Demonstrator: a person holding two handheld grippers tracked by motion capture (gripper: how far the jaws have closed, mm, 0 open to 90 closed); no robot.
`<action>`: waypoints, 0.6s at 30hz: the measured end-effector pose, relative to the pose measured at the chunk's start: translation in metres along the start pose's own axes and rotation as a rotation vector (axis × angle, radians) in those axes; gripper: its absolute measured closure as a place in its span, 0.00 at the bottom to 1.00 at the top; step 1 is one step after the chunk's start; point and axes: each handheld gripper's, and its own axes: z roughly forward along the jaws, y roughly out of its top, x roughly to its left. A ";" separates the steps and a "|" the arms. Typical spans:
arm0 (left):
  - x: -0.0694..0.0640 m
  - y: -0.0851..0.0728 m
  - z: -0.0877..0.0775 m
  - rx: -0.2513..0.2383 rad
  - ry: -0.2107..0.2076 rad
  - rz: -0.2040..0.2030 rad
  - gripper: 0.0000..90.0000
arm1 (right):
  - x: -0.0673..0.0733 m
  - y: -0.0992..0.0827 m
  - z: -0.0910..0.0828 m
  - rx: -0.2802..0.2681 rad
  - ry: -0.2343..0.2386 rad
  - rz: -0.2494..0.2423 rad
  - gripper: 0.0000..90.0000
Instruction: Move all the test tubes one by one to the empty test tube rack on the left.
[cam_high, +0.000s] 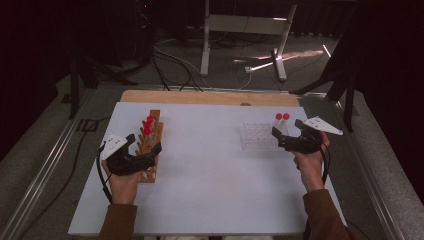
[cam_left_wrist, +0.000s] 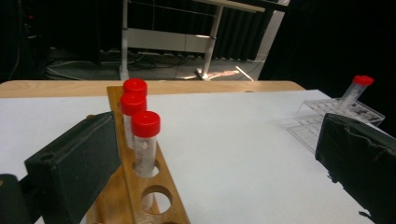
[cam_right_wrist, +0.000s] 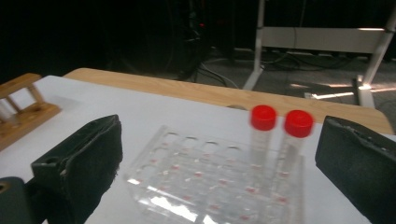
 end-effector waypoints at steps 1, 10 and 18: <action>-0.001 0.000 0.000 0.001 0.000 0.001 0.01 | -0.003 0.001 0.001 0.004 -0.007 0.002 0.00; -0.002 0.001 0.000 -0.007 -0.009 -0.005 0.01 | -0.023 0.003 0.009 0.038 -0.078 -0.003 0.12; 0.002 0.001 -0.002 -0.019 -0.012 -0.024 0.01 | -0.035 -0.007 0.021 0.060 -0.140 0.008 0.46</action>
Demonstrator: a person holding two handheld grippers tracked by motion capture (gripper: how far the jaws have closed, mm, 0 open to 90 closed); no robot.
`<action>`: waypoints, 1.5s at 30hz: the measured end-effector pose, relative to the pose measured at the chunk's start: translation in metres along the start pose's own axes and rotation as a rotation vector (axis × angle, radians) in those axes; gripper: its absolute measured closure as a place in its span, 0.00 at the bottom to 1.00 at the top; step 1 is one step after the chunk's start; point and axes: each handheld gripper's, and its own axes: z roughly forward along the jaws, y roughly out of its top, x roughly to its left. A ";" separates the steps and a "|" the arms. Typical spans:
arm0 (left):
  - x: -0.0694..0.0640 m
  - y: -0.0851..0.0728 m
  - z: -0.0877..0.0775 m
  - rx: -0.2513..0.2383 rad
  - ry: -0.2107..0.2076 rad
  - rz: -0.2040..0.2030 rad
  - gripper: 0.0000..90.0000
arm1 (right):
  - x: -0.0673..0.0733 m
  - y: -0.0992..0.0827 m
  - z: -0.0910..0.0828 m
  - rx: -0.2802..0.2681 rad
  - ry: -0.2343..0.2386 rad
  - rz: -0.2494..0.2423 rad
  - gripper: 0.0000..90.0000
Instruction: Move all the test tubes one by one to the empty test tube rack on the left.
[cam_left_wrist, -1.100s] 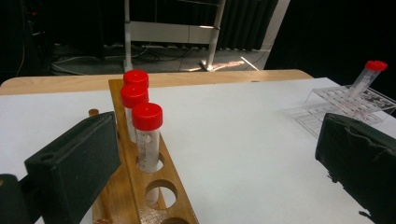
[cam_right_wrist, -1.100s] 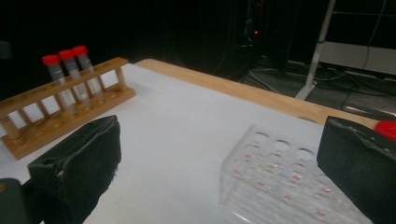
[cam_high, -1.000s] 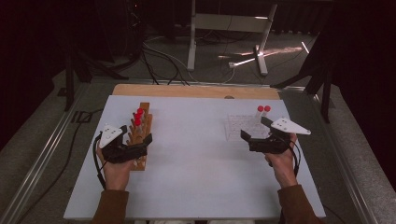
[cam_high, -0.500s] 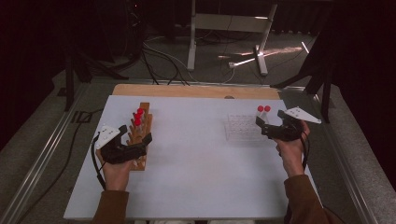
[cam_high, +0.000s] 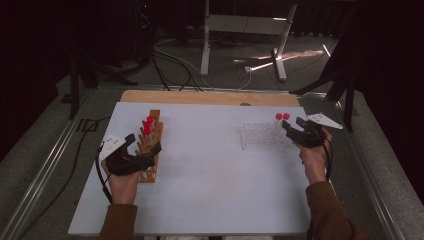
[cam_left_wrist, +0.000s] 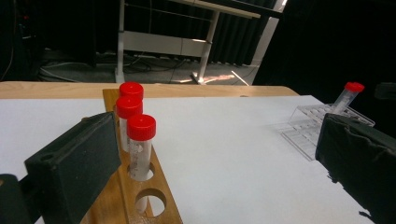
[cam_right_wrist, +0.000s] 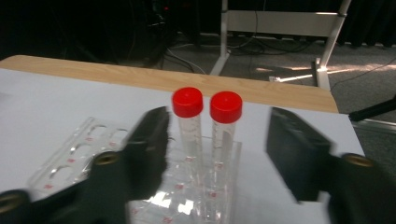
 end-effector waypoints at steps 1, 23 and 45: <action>0.000 0.000 0.000 0.000 0.001 0.000 0.01 | -0.001 -0.001 0.002 0.000 0.000 0.000 0.52; 0.002 0.001 -0.004 -0.018 0.001 -0.022 0.01 | -0.003 -0.013 0.038 0.048 -0.030 0.006 0.81; 0.002 0.002 -0.005 -0.022 0.006 -0.023 0.01 | -0.002 -0.008 0.036 0.029 -0.043 0.012 0.82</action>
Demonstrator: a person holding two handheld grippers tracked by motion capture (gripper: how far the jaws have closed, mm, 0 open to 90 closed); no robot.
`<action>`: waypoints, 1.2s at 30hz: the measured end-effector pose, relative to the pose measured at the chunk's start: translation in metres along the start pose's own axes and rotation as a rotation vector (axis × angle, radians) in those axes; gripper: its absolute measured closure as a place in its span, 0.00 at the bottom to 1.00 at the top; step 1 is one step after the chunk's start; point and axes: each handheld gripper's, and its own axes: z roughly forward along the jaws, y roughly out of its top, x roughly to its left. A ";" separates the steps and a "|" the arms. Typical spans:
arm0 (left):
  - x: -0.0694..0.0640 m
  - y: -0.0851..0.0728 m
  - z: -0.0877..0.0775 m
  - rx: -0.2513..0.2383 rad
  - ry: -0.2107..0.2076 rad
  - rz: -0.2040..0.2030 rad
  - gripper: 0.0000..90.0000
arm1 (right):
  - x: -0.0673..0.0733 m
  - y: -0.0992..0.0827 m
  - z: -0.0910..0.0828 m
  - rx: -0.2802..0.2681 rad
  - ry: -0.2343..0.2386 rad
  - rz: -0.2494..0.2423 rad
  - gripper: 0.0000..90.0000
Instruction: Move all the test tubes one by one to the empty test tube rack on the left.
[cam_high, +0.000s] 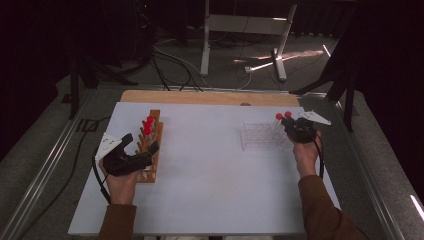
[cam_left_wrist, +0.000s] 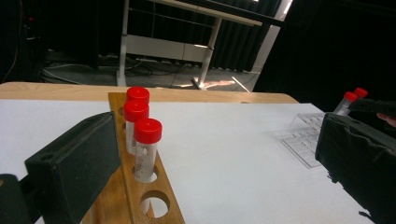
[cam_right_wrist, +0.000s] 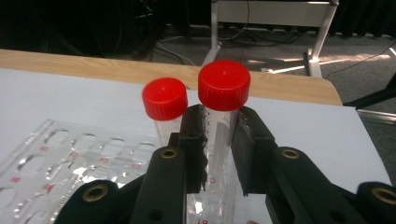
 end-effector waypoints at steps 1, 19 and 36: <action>0.000 0.000 0.000 0.000 0.000 0.001 0.01 | 0.000 0.001 -0.001 0.000 0.000 0.000 0.82; 0.004 0.000 -0.002 -0.005 0.017 -0.008 0.01 | 0.003 0.019 -0.041 -0.119 0.019 -0.061 0.82; 0.003 0.000 -0.002 -0.001 0.019 -0.008 0.01 | 0.029 0.014 -0.070 -0.184 0.129 -0.096 0.82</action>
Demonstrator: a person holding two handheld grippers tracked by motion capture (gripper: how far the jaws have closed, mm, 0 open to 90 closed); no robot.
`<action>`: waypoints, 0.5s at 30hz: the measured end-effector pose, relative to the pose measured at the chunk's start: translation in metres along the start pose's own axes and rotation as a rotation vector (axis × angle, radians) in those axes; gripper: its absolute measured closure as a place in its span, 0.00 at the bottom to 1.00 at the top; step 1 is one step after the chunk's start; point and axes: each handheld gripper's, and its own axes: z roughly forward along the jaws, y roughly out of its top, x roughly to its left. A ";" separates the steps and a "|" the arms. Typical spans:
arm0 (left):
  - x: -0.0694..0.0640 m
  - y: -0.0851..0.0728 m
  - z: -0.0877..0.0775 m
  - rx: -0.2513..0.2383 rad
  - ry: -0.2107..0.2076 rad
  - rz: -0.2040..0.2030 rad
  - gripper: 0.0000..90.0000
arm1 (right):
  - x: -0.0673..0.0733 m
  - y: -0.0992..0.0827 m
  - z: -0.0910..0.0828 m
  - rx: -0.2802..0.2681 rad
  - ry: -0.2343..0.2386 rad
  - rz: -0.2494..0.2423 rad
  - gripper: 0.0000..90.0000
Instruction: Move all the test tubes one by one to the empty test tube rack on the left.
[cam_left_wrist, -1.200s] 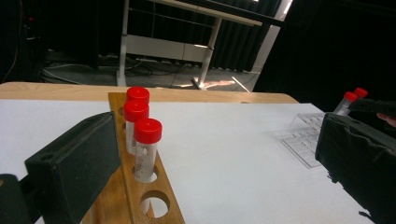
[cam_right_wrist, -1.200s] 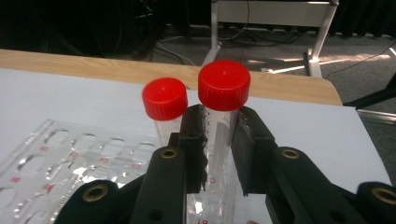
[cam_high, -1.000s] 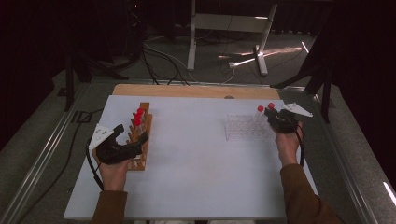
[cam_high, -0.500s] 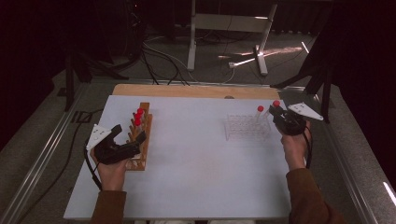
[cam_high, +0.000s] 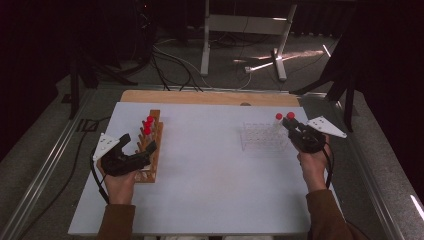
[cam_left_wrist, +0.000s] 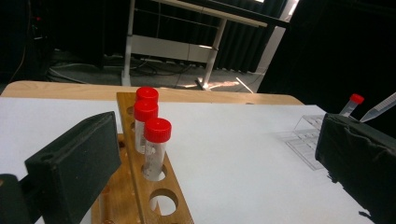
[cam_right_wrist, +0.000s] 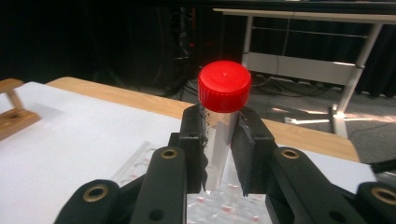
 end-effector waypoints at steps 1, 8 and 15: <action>0.000 0.000 0.000 0.000 0.000 0.000 0.01 | 0.003 0.000 -0.001 0.000 0.007 -0.001 0.82; 0.001 0.000 -0.001 -0.002 0.001 -0.001 0.01 | 0.016 -0.006 -0.005 -0.005 0.057 -0.002 0.82; 0.000 -0.001 0.000 0.007 0.003 0.001 0.01 | 0.023 -0.012 -0.007 0.003 0.091 0.003 0.82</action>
